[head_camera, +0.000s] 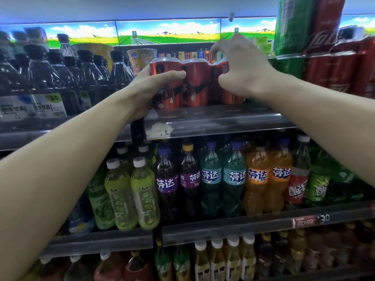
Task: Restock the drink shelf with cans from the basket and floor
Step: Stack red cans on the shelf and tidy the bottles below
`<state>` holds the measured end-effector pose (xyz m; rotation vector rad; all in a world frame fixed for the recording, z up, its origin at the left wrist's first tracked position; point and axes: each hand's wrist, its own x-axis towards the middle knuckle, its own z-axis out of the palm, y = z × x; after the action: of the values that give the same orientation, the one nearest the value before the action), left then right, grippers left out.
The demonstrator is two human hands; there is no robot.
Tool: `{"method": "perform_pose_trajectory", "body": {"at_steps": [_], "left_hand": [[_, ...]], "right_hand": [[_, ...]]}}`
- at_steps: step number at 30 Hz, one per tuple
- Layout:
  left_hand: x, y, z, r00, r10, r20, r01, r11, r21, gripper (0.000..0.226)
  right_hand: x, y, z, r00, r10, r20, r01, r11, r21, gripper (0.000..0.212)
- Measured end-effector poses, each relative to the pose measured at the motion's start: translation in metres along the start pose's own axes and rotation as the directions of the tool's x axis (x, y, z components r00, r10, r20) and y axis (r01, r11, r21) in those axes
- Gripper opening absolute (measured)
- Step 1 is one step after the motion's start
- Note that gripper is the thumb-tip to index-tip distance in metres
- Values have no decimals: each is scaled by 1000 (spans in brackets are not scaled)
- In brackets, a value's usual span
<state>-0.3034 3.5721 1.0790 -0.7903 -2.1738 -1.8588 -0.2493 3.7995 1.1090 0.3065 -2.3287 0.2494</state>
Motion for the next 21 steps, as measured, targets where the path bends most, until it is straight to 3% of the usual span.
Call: {"method": "perform_pose_trajectory", "body": {"at_steps": [3,6,12,21], "left_hand": [[2,2,4,1000,0,8,1,999,-41,55],[5,1,6,999,-2,49,5,997,-74,54],[2,2,7,998,-16,63,19,998,-52,55],[-7,9,10,999,-22,43,21,1000,11,46]], "right_hand": [[-3,-15,3,982,-183,53,186,980,-64,70],[6,-19,6,958,-232,171,254,960,-121,71],[20,-17,11,961,-250,119,269,946,-183,58],[17,-17,18,974,-193,117,209,966,-149,61]]}}
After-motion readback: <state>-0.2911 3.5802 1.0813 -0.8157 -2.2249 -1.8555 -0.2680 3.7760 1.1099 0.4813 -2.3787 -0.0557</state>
